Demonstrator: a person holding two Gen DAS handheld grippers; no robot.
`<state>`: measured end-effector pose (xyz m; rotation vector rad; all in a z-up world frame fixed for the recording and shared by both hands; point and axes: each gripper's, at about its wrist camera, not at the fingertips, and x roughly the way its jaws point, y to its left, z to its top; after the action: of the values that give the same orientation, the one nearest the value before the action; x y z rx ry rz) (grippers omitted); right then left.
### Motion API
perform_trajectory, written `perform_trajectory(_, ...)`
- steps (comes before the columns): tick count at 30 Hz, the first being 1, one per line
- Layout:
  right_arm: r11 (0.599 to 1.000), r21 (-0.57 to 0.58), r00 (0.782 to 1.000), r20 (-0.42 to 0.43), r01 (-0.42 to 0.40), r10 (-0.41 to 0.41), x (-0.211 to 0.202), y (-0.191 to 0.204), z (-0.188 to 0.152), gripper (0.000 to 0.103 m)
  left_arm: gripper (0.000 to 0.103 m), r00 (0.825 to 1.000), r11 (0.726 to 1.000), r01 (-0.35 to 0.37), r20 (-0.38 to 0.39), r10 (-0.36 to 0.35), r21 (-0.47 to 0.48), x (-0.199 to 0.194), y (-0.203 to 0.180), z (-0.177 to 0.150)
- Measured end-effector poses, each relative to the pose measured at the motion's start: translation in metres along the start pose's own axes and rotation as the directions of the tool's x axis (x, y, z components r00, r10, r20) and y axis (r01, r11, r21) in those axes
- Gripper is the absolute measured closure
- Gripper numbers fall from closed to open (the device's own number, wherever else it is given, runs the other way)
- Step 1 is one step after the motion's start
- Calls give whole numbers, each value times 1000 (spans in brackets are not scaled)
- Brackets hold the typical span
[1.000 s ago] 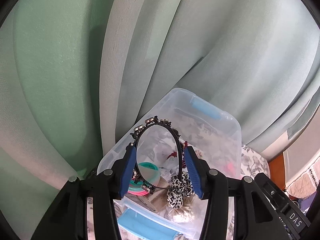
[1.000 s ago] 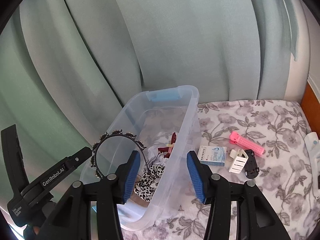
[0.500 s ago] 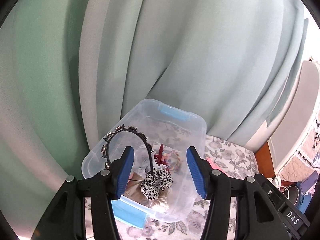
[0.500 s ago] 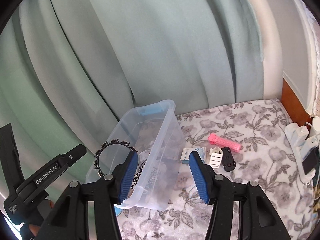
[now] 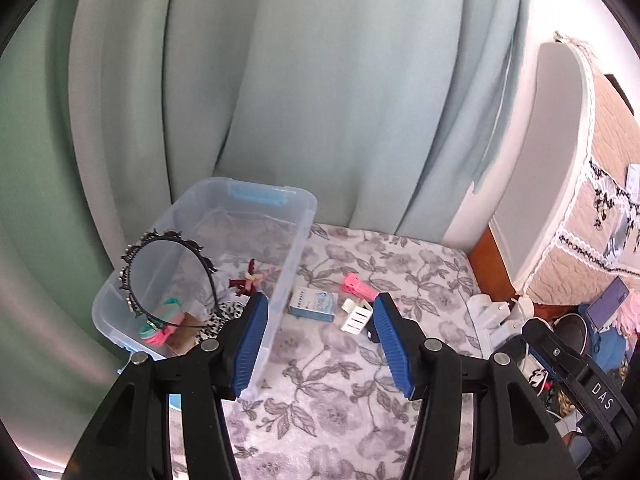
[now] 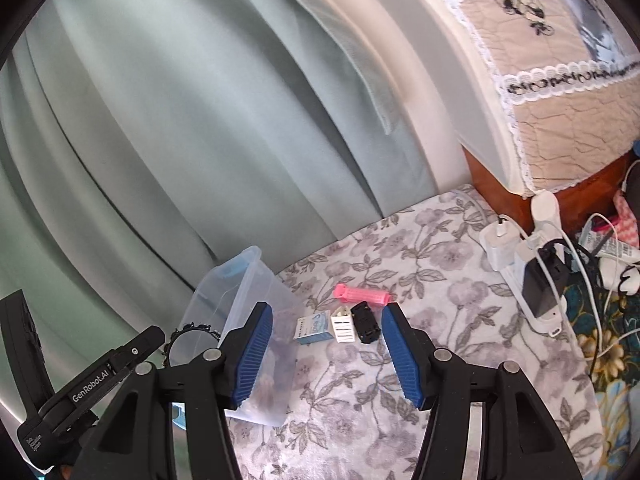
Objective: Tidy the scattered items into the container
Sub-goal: 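Withdraw both tools from the bin toward the white clip and black toy car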
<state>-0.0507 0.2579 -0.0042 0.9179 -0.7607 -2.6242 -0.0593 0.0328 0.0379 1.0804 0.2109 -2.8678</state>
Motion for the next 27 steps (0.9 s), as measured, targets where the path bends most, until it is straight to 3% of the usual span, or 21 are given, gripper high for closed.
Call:
perform_trajectory(10, 995, 92, 999, -24, 43, -41, -5, -58, -1, 42, 46, 992, 991, -3, -125, 20, 131, 39, -56, -26)
perform_trajectory(18, 997, 65, 993, -109, 43, -36, 26, -68, -12, 42, 46, 982, 988, -42, -177, 68, 147, 72, -59, -36)
perform_trajectory(27, 999, 27, 970, -240, 32, -24, 79, -73, -35, 42, 46, 967, 983, -39, -243, 82, 177, 125, -61, -54)
